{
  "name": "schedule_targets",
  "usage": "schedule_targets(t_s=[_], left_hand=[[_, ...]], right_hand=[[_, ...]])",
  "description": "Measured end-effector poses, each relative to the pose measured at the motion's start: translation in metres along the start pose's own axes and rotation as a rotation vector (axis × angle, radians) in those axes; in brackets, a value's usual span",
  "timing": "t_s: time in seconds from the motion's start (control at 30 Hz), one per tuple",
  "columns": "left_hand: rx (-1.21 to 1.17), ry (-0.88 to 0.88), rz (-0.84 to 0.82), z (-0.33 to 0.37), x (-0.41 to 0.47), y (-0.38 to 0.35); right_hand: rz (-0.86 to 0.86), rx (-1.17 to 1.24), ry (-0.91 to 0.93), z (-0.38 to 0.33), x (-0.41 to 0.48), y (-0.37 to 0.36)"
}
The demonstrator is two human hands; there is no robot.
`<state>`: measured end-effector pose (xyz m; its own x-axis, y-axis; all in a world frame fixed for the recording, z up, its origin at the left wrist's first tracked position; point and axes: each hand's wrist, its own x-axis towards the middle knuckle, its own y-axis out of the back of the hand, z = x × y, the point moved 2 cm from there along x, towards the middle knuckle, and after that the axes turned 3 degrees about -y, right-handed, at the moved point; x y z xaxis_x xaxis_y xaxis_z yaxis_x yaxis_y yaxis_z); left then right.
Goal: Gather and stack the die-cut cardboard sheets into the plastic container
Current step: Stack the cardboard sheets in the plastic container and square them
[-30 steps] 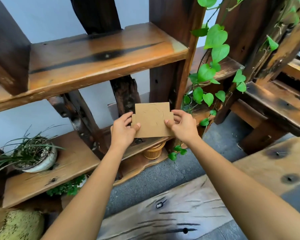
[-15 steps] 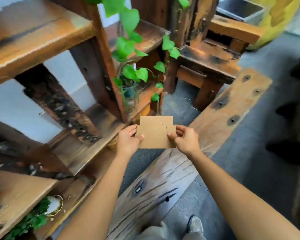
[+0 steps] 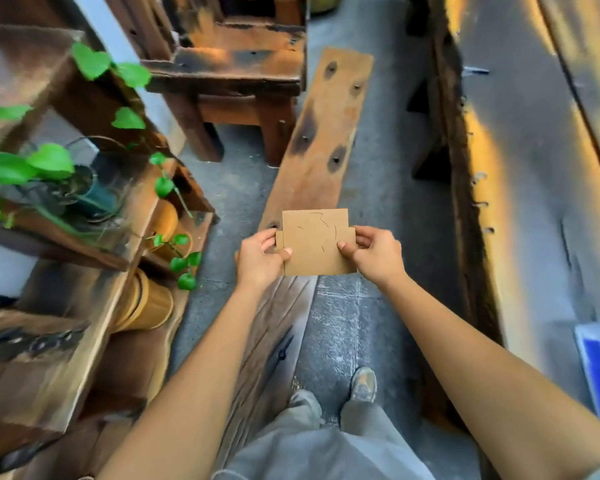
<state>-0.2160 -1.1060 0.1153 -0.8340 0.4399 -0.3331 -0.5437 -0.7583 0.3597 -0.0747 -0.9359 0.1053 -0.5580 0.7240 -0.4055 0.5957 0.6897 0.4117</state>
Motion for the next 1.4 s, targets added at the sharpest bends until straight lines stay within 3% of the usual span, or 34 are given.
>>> schedule_targets(t_s=[0.63,1.4], left_hand=[[0.258,-0.201,-0.466,0.081,-0.059,-0.319],[0.624,-0.579,-1.148,0.138,-0.193,-0.594]], right_hand=[[0.511,0.187,-0.244,0.178,-0.053,0.261],[1.12,0.644,-0.714,0.319,-0.157,0.383]])
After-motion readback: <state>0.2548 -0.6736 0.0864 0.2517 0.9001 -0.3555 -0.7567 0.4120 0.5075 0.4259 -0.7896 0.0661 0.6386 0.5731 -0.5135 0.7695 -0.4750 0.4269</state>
